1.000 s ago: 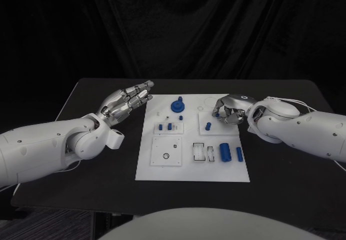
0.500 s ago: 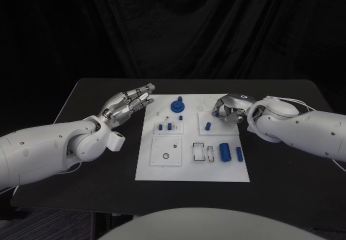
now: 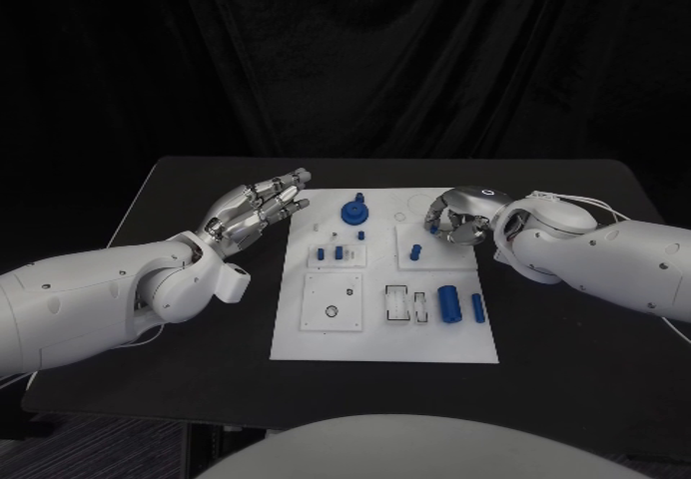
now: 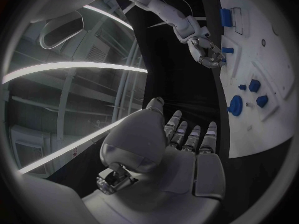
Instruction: Assemble the parts on the task board
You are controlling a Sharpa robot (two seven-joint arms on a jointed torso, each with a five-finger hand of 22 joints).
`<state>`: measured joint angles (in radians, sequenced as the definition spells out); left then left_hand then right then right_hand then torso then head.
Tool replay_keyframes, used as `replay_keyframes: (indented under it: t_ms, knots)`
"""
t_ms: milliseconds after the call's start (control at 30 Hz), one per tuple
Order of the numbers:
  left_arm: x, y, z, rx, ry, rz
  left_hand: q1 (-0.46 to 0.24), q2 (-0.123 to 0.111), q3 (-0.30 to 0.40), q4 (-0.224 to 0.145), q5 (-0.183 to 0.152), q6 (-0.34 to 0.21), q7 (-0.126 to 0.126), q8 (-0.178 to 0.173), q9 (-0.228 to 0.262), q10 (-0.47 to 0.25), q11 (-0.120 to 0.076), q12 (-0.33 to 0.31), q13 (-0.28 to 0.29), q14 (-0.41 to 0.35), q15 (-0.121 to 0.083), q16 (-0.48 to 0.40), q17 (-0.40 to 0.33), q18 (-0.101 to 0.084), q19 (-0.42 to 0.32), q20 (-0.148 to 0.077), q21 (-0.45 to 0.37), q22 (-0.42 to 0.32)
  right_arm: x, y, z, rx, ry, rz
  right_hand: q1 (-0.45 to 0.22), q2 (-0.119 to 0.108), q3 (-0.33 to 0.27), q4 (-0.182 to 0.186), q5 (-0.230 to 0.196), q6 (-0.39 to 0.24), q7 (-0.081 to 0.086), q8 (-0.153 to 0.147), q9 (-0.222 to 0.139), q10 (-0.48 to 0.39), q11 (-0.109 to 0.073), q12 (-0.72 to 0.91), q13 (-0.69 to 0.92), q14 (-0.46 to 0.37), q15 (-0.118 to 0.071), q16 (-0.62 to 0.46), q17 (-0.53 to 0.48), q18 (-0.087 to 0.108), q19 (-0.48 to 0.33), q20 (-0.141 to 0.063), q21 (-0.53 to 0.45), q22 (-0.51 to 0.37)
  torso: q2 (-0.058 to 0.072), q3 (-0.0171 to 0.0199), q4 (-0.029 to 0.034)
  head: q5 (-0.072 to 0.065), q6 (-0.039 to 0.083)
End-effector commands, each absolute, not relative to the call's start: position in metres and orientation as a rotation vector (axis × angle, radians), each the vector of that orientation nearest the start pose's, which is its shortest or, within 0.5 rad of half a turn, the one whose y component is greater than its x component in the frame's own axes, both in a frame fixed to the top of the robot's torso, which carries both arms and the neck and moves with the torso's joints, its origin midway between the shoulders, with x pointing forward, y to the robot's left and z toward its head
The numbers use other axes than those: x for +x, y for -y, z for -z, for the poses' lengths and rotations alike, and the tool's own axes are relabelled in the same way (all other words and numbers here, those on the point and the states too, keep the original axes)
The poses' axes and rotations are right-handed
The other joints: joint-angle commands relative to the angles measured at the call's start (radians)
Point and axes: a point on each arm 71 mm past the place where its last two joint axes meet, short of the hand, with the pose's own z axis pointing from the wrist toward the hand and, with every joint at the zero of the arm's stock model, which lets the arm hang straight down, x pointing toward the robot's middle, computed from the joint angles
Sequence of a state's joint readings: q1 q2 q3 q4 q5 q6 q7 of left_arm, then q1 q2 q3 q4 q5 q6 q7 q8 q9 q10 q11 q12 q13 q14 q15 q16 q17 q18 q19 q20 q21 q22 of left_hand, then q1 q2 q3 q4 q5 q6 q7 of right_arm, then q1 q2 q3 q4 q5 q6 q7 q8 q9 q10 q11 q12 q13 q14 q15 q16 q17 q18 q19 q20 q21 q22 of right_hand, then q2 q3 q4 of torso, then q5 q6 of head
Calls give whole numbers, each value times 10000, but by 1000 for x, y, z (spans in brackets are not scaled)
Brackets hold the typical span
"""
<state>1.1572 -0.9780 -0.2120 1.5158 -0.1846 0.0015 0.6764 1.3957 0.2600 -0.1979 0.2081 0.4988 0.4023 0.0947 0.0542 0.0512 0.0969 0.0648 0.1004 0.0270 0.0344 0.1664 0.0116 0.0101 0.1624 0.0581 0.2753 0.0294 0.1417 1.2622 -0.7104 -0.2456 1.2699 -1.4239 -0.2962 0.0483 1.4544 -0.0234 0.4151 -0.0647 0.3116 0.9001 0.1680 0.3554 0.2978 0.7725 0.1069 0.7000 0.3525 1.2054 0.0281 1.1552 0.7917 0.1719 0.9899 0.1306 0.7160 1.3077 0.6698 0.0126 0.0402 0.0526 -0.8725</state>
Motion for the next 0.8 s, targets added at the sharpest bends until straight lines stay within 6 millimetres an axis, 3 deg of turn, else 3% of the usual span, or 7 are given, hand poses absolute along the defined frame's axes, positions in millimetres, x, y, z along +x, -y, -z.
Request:
replay_keyframes:
  t_ms: [33, 533, 800]
  knots:
    - [439, -261, 230, -8001, -14368, 18118, 15, 90, 84, 2, 49, 101, 2, 49, 12, 42, 57, 67, 9, 30, 77, 40, 14, 175, 9, 74, 67, 10, 509, 205, 240, -3234, -17677, -5997, -128, 9, -81, 43, -68, 114, -51, 116, 107, 85, -46, 35, -42, 115, -21, 70, 23, 118, -4, 6, -86, 132, -3, -7, 1, 11, -2]
    - [440, -262, 233, -8106, -14549, 18012, 27, 120, 127, -12, 65, 1, -10, 27, -4, 31, 55, 63, 6, 18, 98, 36, 8, 173, 30, 109, 76, 12, 509, 207, 237, -3165, -17464, -5990, -160, 22, -174, 111, -24, 242, -129, 358, 299, 259, -123, 23, -110, 165, -84, 90, 21, 120, 95, -48, -223, 68, 2, -8, -1, 122, -2]
    - [440, -262, 233, -8148, -14612, 17957, 29, 123, 135, -14, 65, -14, -17, 21, -7, 21, 54, 55, 4, 18, 104, 36, 8, 172, 34, 117, 77, 14, 511, 210, 223, -3106, -17236, -5897, -168, 22, -181, 121, -16, 246, -136, 377, 316, 268, -128, 12, -121, 175, -88, 97, 30, 120, 105, -52, -237, 62, -3, 0, -1, 132, -2]
